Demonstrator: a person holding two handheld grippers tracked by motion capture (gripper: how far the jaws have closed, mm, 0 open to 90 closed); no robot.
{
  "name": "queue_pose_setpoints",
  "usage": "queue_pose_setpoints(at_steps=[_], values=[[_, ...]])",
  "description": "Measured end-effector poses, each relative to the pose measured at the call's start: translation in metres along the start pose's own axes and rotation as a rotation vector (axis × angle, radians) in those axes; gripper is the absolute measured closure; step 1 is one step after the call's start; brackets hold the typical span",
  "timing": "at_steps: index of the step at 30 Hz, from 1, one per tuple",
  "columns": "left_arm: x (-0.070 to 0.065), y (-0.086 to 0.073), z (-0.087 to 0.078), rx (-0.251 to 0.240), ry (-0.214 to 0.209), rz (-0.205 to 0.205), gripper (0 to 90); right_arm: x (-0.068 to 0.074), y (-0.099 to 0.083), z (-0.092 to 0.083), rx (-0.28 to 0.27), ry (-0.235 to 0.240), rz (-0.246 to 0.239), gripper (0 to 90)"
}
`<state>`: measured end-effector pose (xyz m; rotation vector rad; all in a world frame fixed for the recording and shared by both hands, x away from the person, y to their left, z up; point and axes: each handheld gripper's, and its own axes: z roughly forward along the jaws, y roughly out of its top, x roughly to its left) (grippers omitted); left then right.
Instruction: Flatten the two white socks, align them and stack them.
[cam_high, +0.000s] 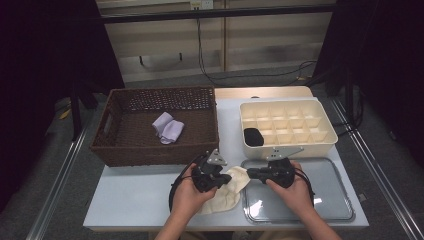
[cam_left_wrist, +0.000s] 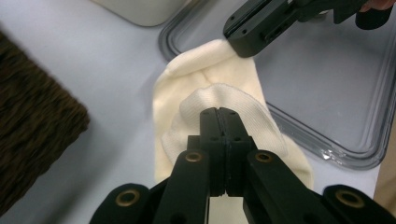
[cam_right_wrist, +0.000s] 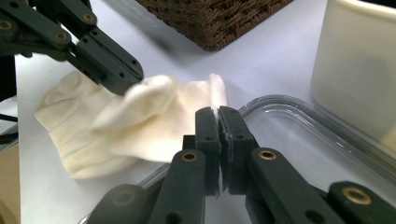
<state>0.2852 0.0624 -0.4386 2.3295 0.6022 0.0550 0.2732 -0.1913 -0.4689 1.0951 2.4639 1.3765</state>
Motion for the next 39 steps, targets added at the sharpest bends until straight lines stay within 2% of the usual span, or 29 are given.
queue_pose_setpoints(at_steps=[2, 6, 9, 12, 17, 18, 19, 24, 34, 39], values=[[-0.001, -0.006, -0.004, -0.017, 0.013, 0.001, 89.7, 0.0, 0.0, 0.0, -0.006, 0.001, 0.0, 86.8], [-0.004, -0.011, -0.01, -0.009, 0.022, 0.028, 89.7, 0.0, -0.001, 0.0, -0.009, 0.001, 0.004, 86.8], [-0.006, -0.015, -0.012, -0.017, 0.023, 0.018, 89.6, 0.0, -0.001, 0.0, -0.008, 0.008, 0.005, 86.2], [-0.007, -0.019, -0.013, -0.009, 0.02, 0.011, 89.6, 0.0, -0.002, 0.0, -0.013, 0.0, 0.02, 79.4], [-0.007, -0.028, -0.008, -0.008, 0.003, -0.004, 88.8, 0.0, -0.001, 0.0, -0.021, -0.007, 0.015, 73.6], [-0.007, -0.029, -0.007, 0.003, 0.003, -0.007, 88.6, 0.0, 0.0, 0.0, -0.023, -0.006, 0.016, 73.6], [-0.006, -0.029, -0.007, 0.026, 0.004, 0.011, 88.6, 0.0, 0.0, 0.001, -0.024, -0.007, 0.015, 73.3], [-0.005, -0.034, -0.007, 0.029, 0.011, -0.003, 88.0, 0.0, 0.001, 0.001, -0.022, -0.015, 0.006, 73.3], [0.001, -0.024, -0.016, -0.033, 0.02, -0.059, 84.1, 0.001, 0.002, 0.002, -0.017, -0.004, -0.004, 78.0], [0.003, -0.012, -0.017, -0.065, 0.031, -0.064, 72.9, 0.003, 0.002, 0.003, -0.011, 0.0, -0.011, 79.7]])
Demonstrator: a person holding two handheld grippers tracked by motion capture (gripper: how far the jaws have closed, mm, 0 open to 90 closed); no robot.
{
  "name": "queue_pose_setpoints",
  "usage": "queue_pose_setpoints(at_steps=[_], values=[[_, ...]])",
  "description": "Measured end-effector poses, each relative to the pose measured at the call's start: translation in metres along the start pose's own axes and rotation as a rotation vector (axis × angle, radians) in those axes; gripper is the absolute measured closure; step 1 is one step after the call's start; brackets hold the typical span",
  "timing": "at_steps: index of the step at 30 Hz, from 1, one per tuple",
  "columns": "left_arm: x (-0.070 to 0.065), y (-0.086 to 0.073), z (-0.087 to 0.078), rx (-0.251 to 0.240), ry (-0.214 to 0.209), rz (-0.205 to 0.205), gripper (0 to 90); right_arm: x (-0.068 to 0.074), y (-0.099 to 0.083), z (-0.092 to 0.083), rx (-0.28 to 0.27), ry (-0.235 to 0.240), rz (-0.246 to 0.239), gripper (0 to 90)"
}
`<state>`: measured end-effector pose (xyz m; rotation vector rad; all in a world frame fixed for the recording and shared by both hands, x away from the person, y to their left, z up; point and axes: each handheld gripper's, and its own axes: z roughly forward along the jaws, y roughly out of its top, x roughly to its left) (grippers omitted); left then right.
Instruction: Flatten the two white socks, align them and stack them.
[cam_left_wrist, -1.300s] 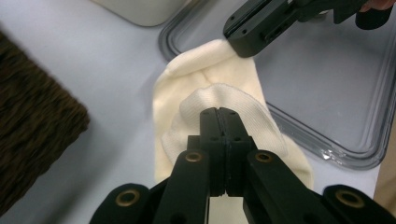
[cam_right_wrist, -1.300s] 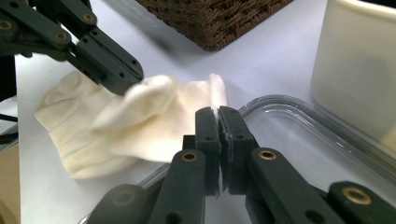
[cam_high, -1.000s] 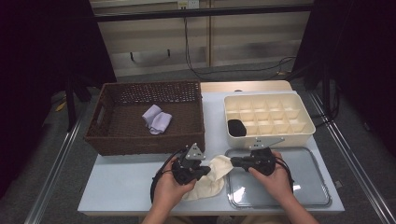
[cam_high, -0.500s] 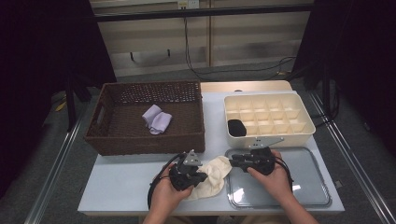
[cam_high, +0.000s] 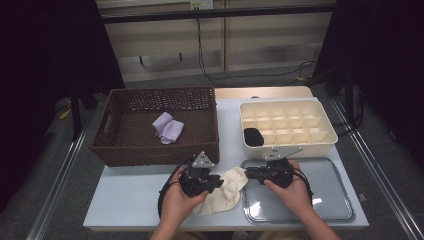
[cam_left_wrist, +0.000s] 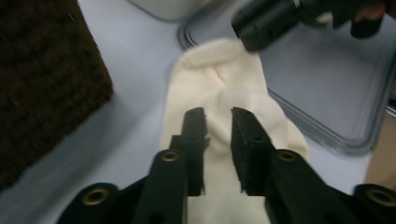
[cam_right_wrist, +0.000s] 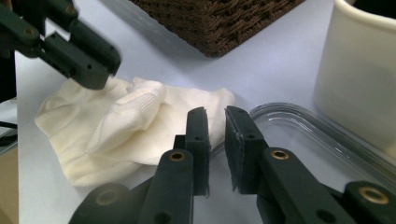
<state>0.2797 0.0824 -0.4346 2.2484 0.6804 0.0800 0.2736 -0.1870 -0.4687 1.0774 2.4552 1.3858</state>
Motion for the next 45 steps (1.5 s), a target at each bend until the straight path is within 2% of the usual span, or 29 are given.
queue_pose_setpoints(at_steps=[3, 4, 5, 7, 9, 10, 12, 14, 16, 18, 20, 21, 24, 27, 30, 33, 34, 35, 38, 39, 40, 41, 42, 43, 45], values=[[0.001, 0.014, 0.007, -0.011, -0.002, -0.002, 70.7, 0.001, 0.001, 0.0, 0.001, 0.001, -0.002, 82.0], [0.001, 0.014, 0.007, -0.011, -0.002, -0.002, 70.3, 0.001, 0.001, 0.0, 0.003, 0.003, -0.004, 83.1], [0.001, 0.021, 0.013, -0.008, -0.012, -0.007, 68.4, 0.001, 0.001, 0.0, 0.007, 0.004, -0.009, 86.1], [0.0, 0.026, 0.021, -0.007, -0.042, -0.044, 67.1, 0.0, 0.001, 0.0, 0.018, 0.009, -0.01, 87.3], [-0.002, 0.029, 0.027, 0.016, -0.029, -0.026, 66.9, 0.0, 0.0, 0.001, 0.033, 0.01, -0.021, 87.7], [-0.002, 0.029, 0.027, 0.016, -0.029, -0.026, 66.4, 0.0, 0.0, 0.001, 0.033, 0.01, -0.021, 87.7], [-0.005, 0.031, 0.038, 0.038, -0.039, -0.035, 64.6, 0.0, 0.0, 0.001, 0.036, 0.012, -0.022, 87.8], [-0.005, 0.029, 0.041, 0.094, -0.011, 0.009, 64.6, 0.001, 0.001, 0.001, 0.035, 0.009, -0.023, 87.8], [-0.005, 0.026, 0.04, 0.099, -0.031, 0.0, 65.7, 0.001, 0.0, 0.001, 0.031, 0.007, -0.027, 87.8], [-0.005, 0.024, 0.038, 0.094, -0.027, -0.013, 67.7, 0.0, 0.0, 0.0, 0.032, 0.005, -0.026, 87.7], [-0.005, 0.016, 0.026, 0.092, -0.031, -0.005, 68.0, -0.001, 0.0, 0.0, 0.028, 0.003, -0.021, 87.7], [-0.006, 0.013, 0.022, 0.08, -0.029, -0.02, 68.1, -0.001, 0.0, 0.0, 0.029, 0.002, -0.022, 87.6], [-0.003, 0.001, 0.011, 0.087, -0.019, -0.023, 69.8, -0.002, -0.001, 0.0, 0.031, 0.001, -0.023, 87.5], [0.0, -0.011, 0.003, 0.087, -0.011, -0.045, 69.4, -0.001, -0.001, 0.0, 0.031, -0.001, -0.018, 87.0], [0.002, -0.018, 0.0, 0.098, -0.001, -0.053, 66.7, -0.001, 0.0, 0.001, 0.026, 0.003, -0.002, 81.4], [0.002, -0.023, -0.001, 0.101, -0.001, -0.068, 65.0, -0.004, 0.003, 0.002, 0.001, -0.025, 0.001, 71.2], [0.001, -0.024, 0.0, 0.096, -0.001, -0.081, 64.3, -0.005, 0.004, 0.002, -0.008, -0.032, 0.005, 70.8], [0.001, -0.025, 0.0, 0.111, -0.002, -0.066, 64.3, -0.005, 0.005, 0.003, -0.005, -0.036, 0.001, 70.7], [-0.001, -0.029, 0.002, 0.115, -0.004, -0.082, 64.3, -0.005, 0.005, 0.005, 0.003, -0.039, -0.011, 70.2], [0.0, -0.03, 0.002, 0.128, -0.006, -0.078, 65.5, -0.005, 0.005, 0.007, 0.009, -0.031, -0.01, 70.2], [0.0, -0.031, 0.002, 0.14, -0.003, -0.062, 72.4, -0.005, 0.005, 0.011, 0.018, -0.035, -0.019, 70.7], [0.001, -0.031, 0.001, 0.155, -0.008, -0.043, 75.2, -0.005, 0.005, 0.012, 0.024, -0.034, -0.022, 72.3], [-0.001, -0.031, 0.002, 0.141, -0.011, -0.063, 77.9, -0.004, 0.004, 0.014, 0.031, -0.03, -0.021, 74.4], [0.0, -0.03, 0.001, 0.161, -0.015, -0.041, 80.1, -0.004, 0.004, 0.015, 0.035, -0.036, -0.028, 76.3], [-0.001, -0.029, 0.002, 0.144, -0.016, -0.054, 82.2, -0.004, 0.004, 0.015, 0.052, -0.02, -0.036, 82.1]])
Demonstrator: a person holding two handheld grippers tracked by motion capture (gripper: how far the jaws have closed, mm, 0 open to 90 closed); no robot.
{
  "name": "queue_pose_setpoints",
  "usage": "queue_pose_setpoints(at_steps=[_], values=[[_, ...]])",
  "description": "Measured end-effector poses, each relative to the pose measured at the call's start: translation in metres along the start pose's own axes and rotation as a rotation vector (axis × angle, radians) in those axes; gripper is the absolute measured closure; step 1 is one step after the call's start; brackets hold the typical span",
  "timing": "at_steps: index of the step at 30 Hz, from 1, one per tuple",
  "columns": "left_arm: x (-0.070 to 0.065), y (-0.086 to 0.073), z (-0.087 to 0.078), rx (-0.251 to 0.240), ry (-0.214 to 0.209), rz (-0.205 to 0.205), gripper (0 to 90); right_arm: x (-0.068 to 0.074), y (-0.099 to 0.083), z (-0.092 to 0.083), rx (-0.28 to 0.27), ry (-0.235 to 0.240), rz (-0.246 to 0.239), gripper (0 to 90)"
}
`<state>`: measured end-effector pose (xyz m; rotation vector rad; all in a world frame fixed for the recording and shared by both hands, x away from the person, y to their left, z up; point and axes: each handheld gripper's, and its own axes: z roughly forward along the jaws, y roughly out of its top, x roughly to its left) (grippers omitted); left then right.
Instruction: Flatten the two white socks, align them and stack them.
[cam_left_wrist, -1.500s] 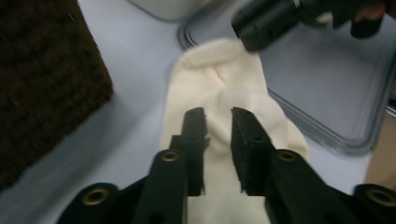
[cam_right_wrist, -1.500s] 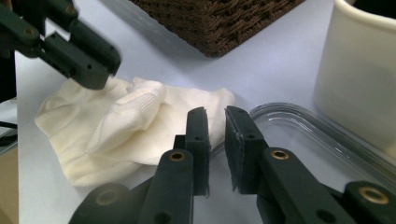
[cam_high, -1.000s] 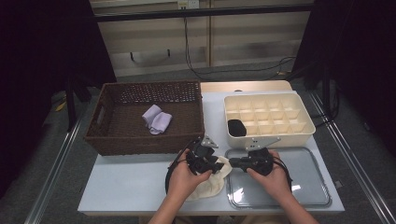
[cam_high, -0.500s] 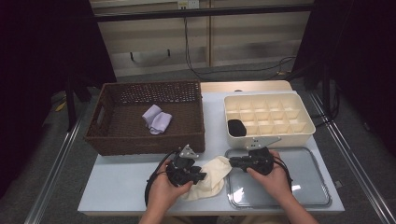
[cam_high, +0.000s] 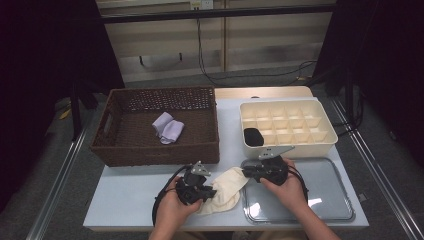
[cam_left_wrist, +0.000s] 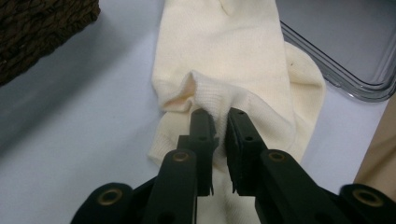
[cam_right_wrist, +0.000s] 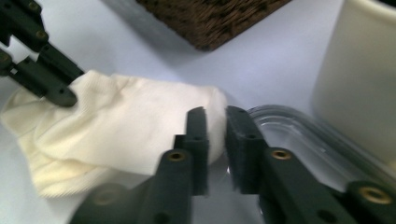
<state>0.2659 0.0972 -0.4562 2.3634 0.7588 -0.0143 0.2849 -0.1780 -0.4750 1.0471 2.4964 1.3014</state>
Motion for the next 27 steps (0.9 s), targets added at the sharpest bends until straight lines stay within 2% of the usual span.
queue_pose_setpoints(at_steps=[3, 4, 5, 6, 10, 14, 18, 20, 23, 24, 25, 26, 27], values=[[0.001, 0.001, -0.003, 0.006, -0.005, 0.013, 83.6, 0.001, -0.001, -0.001, 0.014, 0.011, 0.003, 84.8], [0.001, 0.001, -0.004, -0.007, -0.01, 0.001, 83.8, 0.001, -0.001, -0.001, 0.014, 0.013, -0.002, 85.0], [0.002, 0.001, -0.007, -0.003, -0.005, 0.008, 83.8, 0.002, -0.002, -0.002, 0.006, 0.011, 0.002, 85.0], [0.002, 0.002, -0.008, -0.021, -0.005, -0.005, 83.9, 0.003, -0.001, -0.003, 0.004, 0.013, 0.0, 85.1], [0.006, 0.003, -0.022, -0.045, -0.012, -0.009, 83.6, 0.008, 0.002, -0.009, -0.026, 0.027, 0.002, 85.0], [0.012, -0.004, -0.032, -0.055, -0.002, -0.024, 83.0, 0.018, 0.004, -0.015, -0.059, 0.065, 0.018, 84.7], [0.019, -0.015, -0.04, -0.031, 0.008, -0.044, 83.1, 0.025, 0.002, -0.014, -0.047, 0.106, 0.036, 84.5], [0.023, -0.021, -0.044, -0.009, 0.006, -0.056, 83.0, 0.028, 0.0, -0.012, -0.027, 0.134, 0.064, 85.4], [0.026, -0.028, -0.049, -0.016, 0.002, -0.084, 82.8, 0.032, -0.003, -0.008, 0.003, 0.136, 0.076, 83.5], [0.027, -0.029, -0.049, -0.009, 0.0, -0.078, 79.7, 0.032, -0.003, -0.006, 0.005, 0.138, 0.078, 81.9], [0.027, -0.029, -0.049, -0.021, 0.014, -0.089, 74.3, 0.033, -0.003, -0.006, 0.005, 0.128, 0.077, 81.6], [0.028, -0.029, -0.049, -0.04, 0.031, -0.079, 67.4, 0.034, -0.002, -0.006, 0.003, 0.118, 0.061, 80.8], [0.028, -0.029, -0.049, -0.051, 0.039, -0.085, 66.5, 0.034, -0.001, -0.005, -0.002, 0.116, 0.059, 79.4]])
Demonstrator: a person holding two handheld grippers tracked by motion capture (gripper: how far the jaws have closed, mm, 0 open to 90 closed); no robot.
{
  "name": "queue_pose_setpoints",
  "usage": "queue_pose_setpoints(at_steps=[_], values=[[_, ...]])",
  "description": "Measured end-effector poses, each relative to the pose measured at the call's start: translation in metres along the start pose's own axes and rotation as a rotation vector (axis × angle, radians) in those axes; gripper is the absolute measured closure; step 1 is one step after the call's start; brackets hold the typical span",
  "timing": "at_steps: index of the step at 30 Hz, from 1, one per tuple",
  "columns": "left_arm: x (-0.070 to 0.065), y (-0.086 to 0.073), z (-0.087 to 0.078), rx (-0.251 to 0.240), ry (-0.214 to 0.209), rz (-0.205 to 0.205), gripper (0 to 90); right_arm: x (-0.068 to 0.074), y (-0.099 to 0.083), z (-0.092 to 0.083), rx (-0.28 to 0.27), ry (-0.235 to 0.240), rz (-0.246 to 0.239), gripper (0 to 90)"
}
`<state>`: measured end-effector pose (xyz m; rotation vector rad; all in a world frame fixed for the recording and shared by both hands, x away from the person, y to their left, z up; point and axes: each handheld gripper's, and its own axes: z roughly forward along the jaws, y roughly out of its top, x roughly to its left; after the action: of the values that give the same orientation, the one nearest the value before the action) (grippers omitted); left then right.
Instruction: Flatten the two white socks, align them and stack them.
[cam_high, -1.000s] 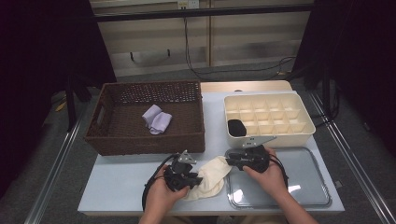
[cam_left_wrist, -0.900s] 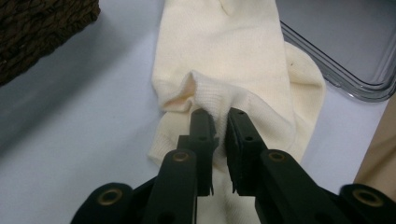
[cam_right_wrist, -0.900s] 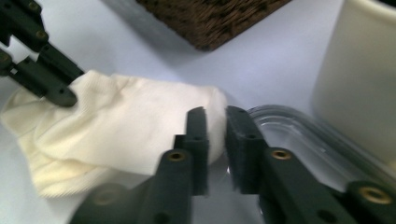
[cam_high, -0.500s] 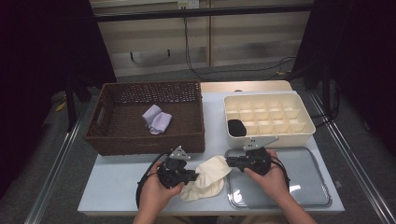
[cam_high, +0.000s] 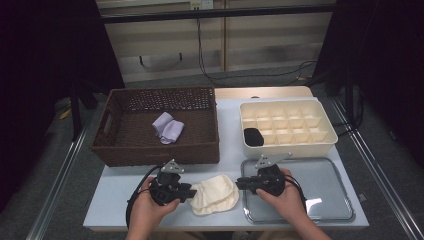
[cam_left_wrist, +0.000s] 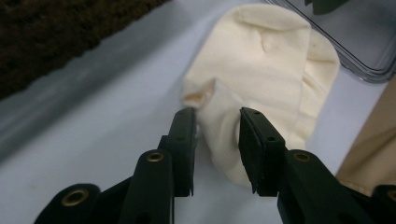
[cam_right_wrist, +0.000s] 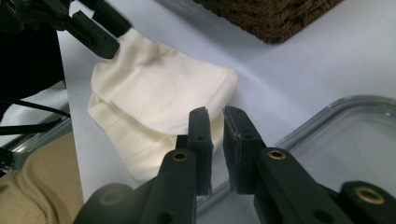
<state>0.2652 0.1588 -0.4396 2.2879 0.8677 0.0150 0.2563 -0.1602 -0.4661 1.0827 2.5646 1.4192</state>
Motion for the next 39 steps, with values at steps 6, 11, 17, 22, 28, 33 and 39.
queue_pose_setpoints(at_steps=[6, 11, 17, 22, 28, 33, 39], values=[[0.003, 0.008, 0.003, -0.058, 0.011, -0.019, 55.5, 0.001, 0.002, 0.004, -0.013, -0.017, -0.018, 70.2], [0.001, 0.007, 0.018, -0.01, -0.002, -0.019, 53.2, 0.0, -0.001, 0.014, 0.008, -0.027, -0.009, 64.4], [-0.003, 0.005, 0.03, 0.038, -0.028, -0.007, 53.2, -0.001, -0.001, 0.021, 0.036, -0.017, -0.006, 66.3], [-0.008, 0.004, 0.036, 0.058, -0.051, -0.013, 53.1, 0.0, -0.003, 0.024, 0.088, -0.005, -0.017, 82.5], [-0.013, 0.005, 0.036, 0.091, -0.039, 0.012, 73.3, 0.002, -0.003, 0.024, 0.094, -0.013, -0.037, 87.2], [-0.014, 0.01, 0.035, 0.08, -0.02, 0.052, 80.9, 0.002, -0.002, 0.023, 0.08, -0.022, -0.053, 88.2], [-0.006, 0.025, 0.04, 0.035, 0.006, 0.079, 81.0, -0.003, 0.005, 0.02, 0.024, -0.069, -0.054, 88.4]])
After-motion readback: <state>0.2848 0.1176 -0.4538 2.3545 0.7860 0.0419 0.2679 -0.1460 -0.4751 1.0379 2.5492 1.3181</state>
